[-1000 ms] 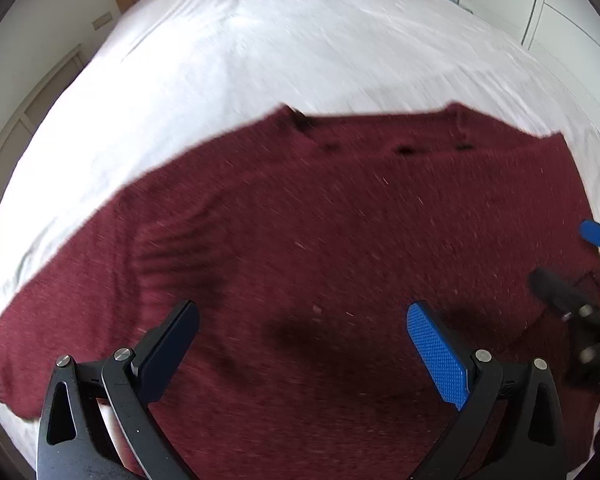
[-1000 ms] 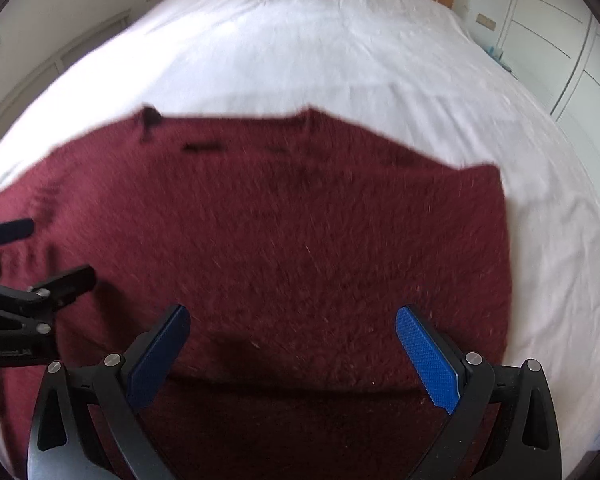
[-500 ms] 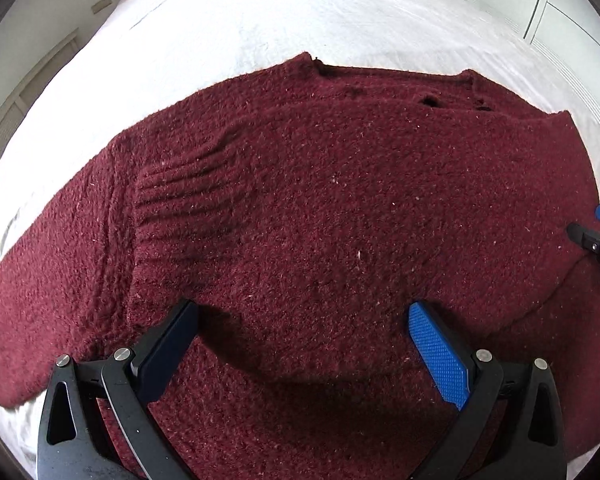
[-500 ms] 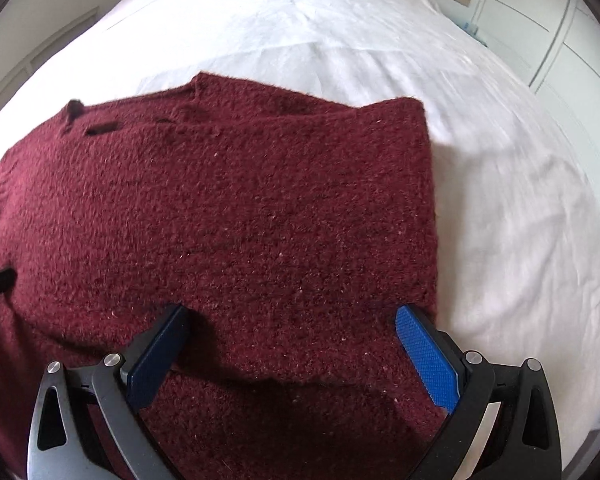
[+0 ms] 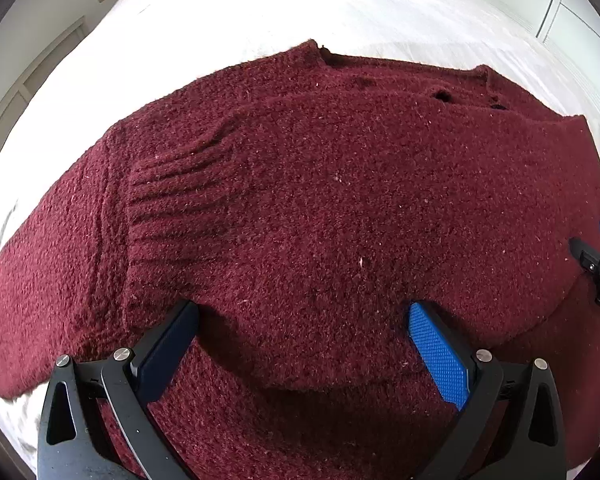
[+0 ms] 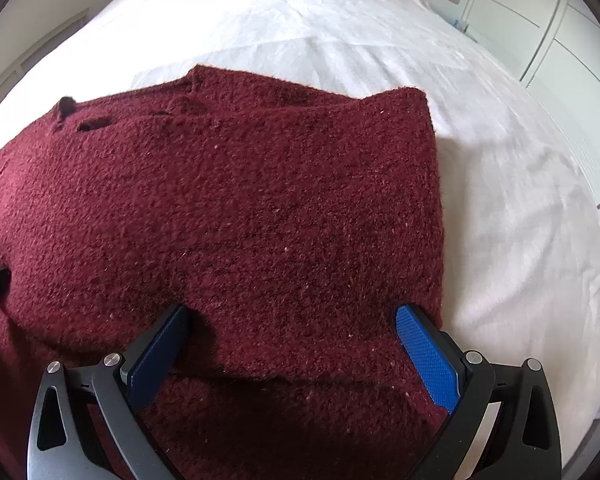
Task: Fold small clothes
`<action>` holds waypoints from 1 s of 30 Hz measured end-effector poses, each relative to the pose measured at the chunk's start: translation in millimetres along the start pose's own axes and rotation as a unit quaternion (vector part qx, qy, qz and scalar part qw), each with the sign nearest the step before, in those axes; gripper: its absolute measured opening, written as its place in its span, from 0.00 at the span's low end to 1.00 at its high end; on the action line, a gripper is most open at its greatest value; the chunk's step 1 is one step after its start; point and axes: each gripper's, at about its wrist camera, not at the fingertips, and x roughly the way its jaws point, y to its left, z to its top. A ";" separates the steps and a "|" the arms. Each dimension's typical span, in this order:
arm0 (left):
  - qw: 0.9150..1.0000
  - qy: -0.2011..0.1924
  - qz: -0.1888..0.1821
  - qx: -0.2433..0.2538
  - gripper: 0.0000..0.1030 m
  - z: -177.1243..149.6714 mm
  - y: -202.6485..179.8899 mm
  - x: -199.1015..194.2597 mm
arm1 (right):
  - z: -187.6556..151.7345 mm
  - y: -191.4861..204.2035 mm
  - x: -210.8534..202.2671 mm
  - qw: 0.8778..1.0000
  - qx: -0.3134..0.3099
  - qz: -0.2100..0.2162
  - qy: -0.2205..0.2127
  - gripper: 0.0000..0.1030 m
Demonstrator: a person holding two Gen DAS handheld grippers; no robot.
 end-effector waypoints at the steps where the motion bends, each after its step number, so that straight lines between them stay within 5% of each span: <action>1: 1.000 0.003 -0.002 0.000 0.99 5.5 2.2 0.3 | 4.6 3.5 0.8 1.000 -0.001 0.000 0.002 1.00; 12: 0.999 0.010 -0.035 -0.031 0.99 14.6 26.9 -20.3 | -10.6 -5.2 -68.2 0.999 0.025 -0.007 -0.020 1.00; 19: 0.994 -0.048 0.012 -0.100 0.99 8.8 107.7 -79.0 | -24.8 -7.6 -92.5 0.999 0.038 -0.025 -0.010 1.00; 24: 0.976 -0.054 0.068 -0.199 0.99 -8.5 179.5 -107.5 | -28.3 -3.7 -99.0 0.999 0.017 -0.034 -0.012 1.00; 30: 0.937 -0.027 0.099 -0.333 0.99 -46.6 270.1 -97.7 | -32.9 0.9 -97.0 0.999 0.018 -0.026 -0.001 1.00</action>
